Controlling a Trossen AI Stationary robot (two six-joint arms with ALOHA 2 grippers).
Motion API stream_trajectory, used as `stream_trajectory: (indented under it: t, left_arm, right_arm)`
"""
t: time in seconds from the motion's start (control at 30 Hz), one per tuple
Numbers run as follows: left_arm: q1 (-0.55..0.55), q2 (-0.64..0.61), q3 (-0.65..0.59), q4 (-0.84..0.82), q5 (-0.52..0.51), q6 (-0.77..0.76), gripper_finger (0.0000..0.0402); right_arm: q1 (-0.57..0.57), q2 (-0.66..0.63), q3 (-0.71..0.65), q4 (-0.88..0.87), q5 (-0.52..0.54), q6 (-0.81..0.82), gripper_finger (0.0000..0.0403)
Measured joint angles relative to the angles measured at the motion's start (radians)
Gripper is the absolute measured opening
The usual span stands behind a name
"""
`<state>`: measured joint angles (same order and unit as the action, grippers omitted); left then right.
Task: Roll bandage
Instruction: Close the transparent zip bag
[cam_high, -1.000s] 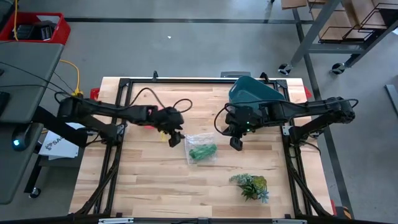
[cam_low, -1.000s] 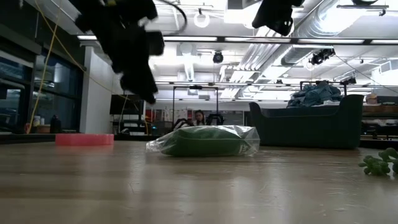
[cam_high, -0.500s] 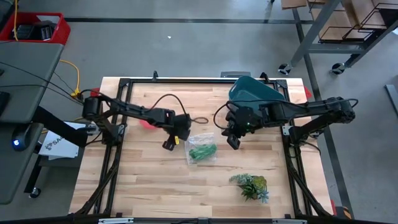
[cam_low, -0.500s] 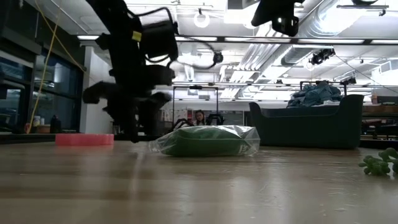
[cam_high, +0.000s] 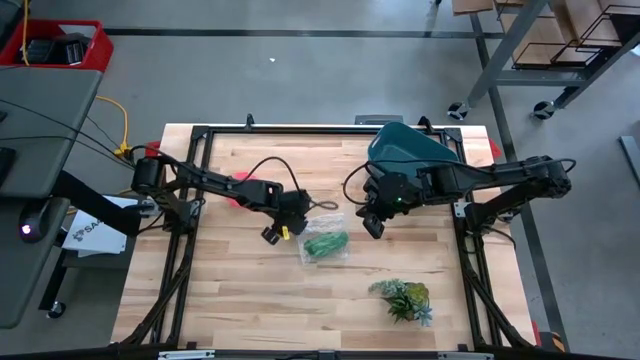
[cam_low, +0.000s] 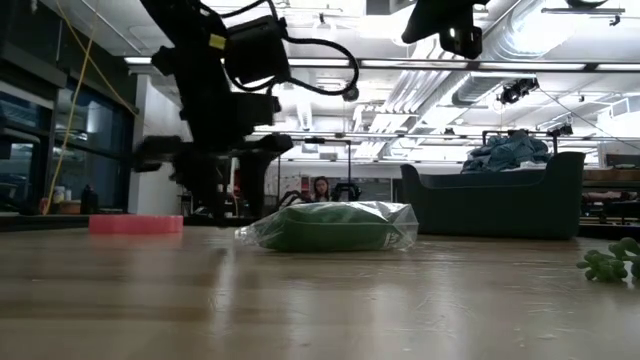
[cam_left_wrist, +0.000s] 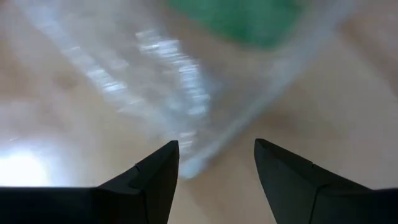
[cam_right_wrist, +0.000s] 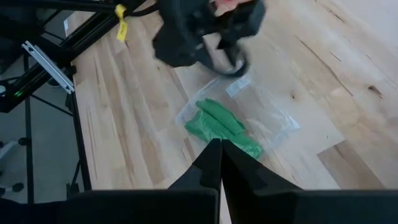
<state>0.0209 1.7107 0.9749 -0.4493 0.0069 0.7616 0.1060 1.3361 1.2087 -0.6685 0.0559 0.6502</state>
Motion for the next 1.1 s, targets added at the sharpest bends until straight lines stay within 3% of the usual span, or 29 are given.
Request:
stream_trajectory:
  t: [0.27,0.57,0.67,0.8,1.0,1.1]
  left_arm:
    - [-0.069,0.025,0.002,0.015,-0.002,0.111,0.0204]
    - [-0.082,0.114,0.009,0.042,-0.052,0.093,0.0196]
    - [-0.093,0.116,0.007,0.042,-0.028,0.076,0.0148]
    - [-0.108,0.117,0.005,0.050,-0.023,0.010,0.0027]
    - [-0.113,0.103,0.024,0.004,-0.015,-0.211,0.0003]
    - [-0.099,0.065,0.057,-0.127,0.078,-0.342,0.0001]
  right_arm:
    - [-0.001,0.000,0.000,0.000,0.000,-0.003,0.0000]
    - [-0.001,0.000,0.000,0.004,-0.034,0.005,0.0000]
    - [-0.001,0.000,0.000,0.004,-0.060,0.005,0.0000]
    - [-0.001,0.000,0.000,0.008,-0.081,0.005,0.0000]
    - [-0.002,-0.002,0.000,0.032,-0.126,-0.014,0.0000]
    - [-0.002,-0.005,0.000,0.056,-0.183,-0.044,0.0000]
